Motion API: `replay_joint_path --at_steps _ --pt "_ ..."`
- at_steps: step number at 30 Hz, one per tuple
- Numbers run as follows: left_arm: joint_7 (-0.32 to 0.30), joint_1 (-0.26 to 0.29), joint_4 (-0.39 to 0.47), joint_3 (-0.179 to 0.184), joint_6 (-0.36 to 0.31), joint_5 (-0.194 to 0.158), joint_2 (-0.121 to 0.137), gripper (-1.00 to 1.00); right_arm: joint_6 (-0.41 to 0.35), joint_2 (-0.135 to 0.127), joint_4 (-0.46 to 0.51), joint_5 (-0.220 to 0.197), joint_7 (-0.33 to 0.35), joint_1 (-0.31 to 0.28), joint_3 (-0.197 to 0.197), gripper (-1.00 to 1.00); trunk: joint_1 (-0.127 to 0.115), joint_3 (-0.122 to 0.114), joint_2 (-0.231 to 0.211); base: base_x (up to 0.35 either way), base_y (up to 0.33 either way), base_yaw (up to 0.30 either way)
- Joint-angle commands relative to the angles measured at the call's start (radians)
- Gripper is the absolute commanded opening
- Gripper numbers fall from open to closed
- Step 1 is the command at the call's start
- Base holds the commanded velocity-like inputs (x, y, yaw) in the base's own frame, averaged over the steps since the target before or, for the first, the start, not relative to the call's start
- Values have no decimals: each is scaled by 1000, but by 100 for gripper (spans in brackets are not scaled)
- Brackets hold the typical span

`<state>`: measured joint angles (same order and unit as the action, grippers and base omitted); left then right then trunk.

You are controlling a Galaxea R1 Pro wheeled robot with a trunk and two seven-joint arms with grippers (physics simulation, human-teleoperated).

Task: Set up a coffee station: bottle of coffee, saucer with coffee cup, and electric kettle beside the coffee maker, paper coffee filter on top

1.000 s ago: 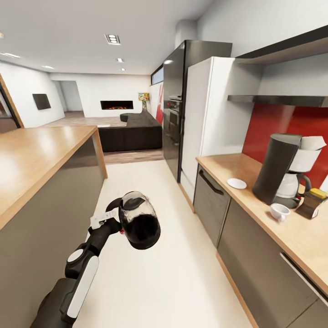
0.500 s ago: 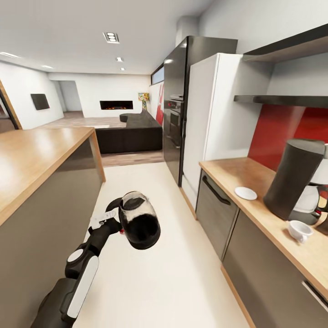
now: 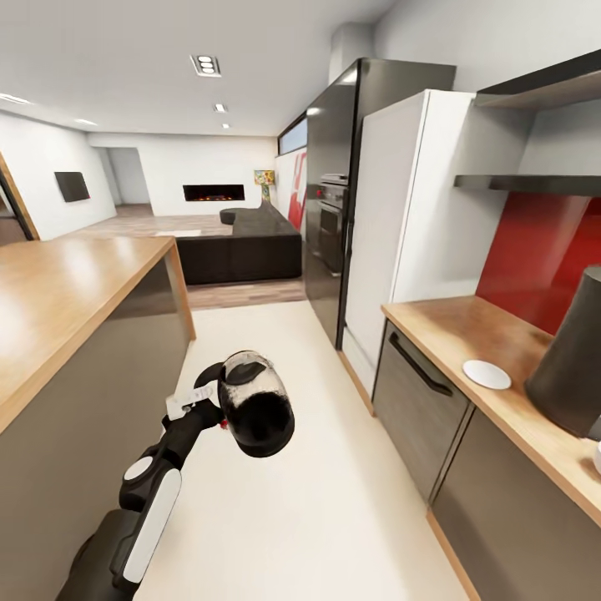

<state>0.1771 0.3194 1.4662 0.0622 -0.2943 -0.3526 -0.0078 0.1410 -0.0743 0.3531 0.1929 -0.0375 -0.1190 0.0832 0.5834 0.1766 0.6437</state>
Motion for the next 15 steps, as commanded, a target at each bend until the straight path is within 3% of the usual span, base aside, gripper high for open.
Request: replay_joint_path --at_steps 1,11,15 --pt "9 1 2 1 -3 -9 0 -100 1 -1 0 3 -4 -1 6 100 1 2 1 306 184 0" --pt "9 1 2 2 -3 -11 0 -100 1 -1 0 3 -4 -1 6 100 1 2 1 306 182 -3" --pt "9 1 2 2 -3 -11 0 -100 0 -1 0 3 -4 -1 6 100 1 2 1 306 182 -147"
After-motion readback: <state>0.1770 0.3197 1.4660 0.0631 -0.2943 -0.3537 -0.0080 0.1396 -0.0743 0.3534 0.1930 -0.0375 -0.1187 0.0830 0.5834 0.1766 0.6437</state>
